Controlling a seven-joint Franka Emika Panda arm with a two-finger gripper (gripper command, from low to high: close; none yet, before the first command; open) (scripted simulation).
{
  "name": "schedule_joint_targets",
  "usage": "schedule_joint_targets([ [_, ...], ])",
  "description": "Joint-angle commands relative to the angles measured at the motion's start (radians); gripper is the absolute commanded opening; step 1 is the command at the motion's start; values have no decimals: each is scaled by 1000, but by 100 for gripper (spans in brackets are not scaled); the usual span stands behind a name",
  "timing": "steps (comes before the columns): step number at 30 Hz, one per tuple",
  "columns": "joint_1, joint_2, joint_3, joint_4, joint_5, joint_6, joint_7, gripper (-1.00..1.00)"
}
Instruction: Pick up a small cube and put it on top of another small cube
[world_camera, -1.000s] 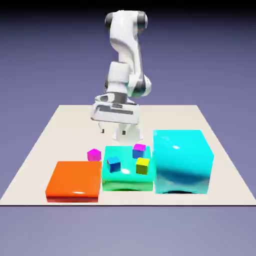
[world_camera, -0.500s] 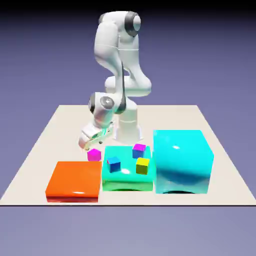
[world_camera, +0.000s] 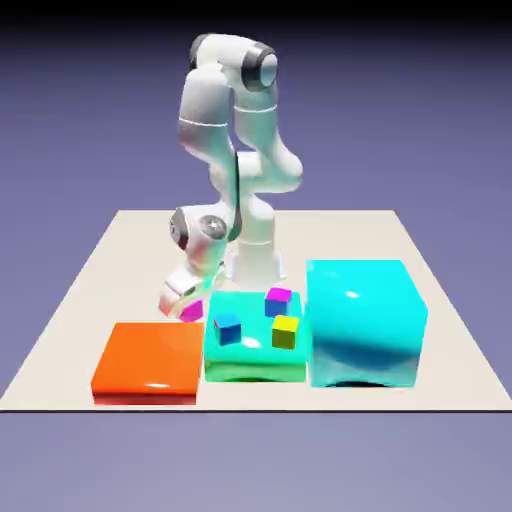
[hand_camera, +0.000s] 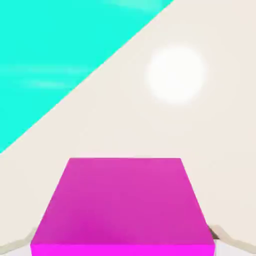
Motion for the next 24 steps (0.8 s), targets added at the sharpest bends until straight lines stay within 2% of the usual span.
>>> schedule_joint_targets([
  [1, -2, -36, 8, -9, 24, -28, -24, -100],
  [6, -8, -194, 46, -47, 130, -153, -125, -100],
  [9, 64, -236, -2, -19, 182, -178, -66, -100],
  [13, 206, -260, 31, 85, 284, -252, -160, -100],
  [24, 523, -240, 270, 381, 511, -453, -639, -100],
])
